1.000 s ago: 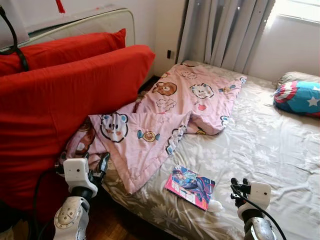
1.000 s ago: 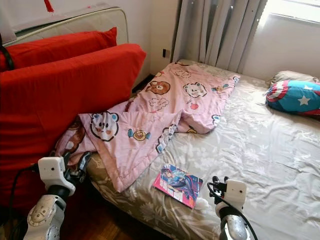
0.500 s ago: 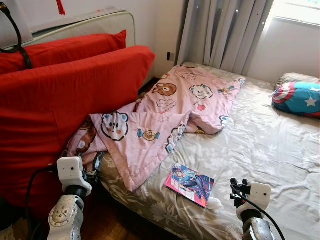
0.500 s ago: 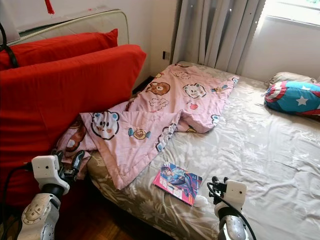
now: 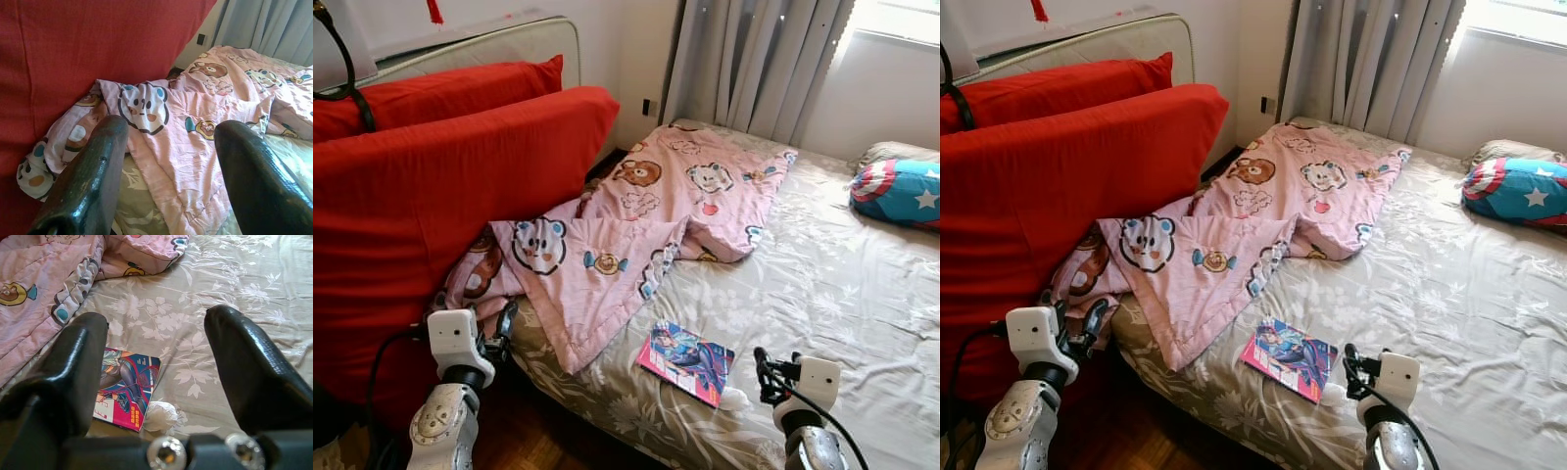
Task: Clean up the room
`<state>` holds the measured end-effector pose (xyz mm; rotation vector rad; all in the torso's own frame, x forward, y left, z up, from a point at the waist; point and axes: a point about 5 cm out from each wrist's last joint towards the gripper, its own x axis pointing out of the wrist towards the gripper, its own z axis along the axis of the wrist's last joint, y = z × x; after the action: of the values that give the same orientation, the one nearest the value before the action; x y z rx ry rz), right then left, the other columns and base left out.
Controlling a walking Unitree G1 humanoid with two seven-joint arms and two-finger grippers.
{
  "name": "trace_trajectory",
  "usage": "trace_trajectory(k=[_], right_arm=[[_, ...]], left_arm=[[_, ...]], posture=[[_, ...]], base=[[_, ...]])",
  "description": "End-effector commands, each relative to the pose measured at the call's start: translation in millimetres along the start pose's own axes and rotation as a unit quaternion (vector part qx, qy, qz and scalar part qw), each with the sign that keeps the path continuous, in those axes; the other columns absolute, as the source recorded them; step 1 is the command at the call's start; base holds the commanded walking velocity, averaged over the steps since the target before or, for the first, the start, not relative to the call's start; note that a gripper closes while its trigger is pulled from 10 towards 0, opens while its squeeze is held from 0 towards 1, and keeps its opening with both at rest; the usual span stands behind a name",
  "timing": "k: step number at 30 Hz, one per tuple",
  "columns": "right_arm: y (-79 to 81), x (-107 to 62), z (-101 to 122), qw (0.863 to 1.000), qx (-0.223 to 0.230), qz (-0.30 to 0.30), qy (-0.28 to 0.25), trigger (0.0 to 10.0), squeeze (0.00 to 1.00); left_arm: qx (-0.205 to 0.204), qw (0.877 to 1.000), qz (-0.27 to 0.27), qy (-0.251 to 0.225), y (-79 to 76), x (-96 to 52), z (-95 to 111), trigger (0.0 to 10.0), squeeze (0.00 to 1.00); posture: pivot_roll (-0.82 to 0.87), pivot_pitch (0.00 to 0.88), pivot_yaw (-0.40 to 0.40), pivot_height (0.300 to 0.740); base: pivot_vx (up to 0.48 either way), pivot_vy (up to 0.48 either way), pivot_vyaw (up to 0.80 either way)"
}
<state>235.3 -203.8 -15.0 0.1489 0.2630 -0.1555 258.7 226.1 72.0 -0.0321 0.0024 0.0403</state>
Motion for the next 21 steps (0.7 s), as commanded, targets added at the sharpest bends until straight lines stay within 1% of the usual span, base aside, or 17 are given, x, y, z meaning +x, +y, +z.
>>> trace_trajectory(k=[1,8,9,12,15,21], right_arm=[[-0.4,0.3,2.0,1.000,-0.001,-0.003,-0.004,10.0,0.00],[1.3,1.3,1.3,1.000,-0.004,0.001,0.002,10.0,0.00],[1.4,2.3,0.7,1.000,-0.006,-0.002,0.009,10.0,0.00],[0.4,3.6,0.1,1.000,-0.010,-0.009,0.017,10.0,0.00],[0.2,3.2,2.2,1.000,-0.006,-0.004,0.005,10.0,0.00],[-1.8,3.0,2.8,1.000,-0.005,-0.014,0.004,10.0,0.00]], left_arm=[[-0.006,1.000,-0.006,0.001,-2.2,2.0,2.1,10.0,0.00],[-0.008,1.000,-0.007,0.001,-2.9,2.4,2.3,10.0,0.00],[-0.009,1.000,-0.006,0.001,-3.0,2.5,2.4,10.0,0.00],[-0.010,1.000,-0.007,0.001,-3.4,2.6,2.4,10.0,0.00],[-0.010,1.000,-0.008,0.001,-4.0,2.6,2.5,10.0,0.00],[-0.005,1.000,-0.007,0.004,-3.5,1.8,1.5,10.0,0.00]], posture=[[0.01,0.000,-0.079,0.685],[0.01,0.000,-0.081,0.685],[0.01,0.000,-0.081,0.685],[0.01,0.000,-0.082,0.676],[0.01,0.000,-0.083,0.657],[0.01,0.000,-0.082,0.657]], base=[[0.000,0.000,0.00],[0.000,0.000,0.00],[0.000,0.000,0.00],[0.000,0.000,0.00],[0.000,0.000,0.00],[0.000,0.000,0.00]])
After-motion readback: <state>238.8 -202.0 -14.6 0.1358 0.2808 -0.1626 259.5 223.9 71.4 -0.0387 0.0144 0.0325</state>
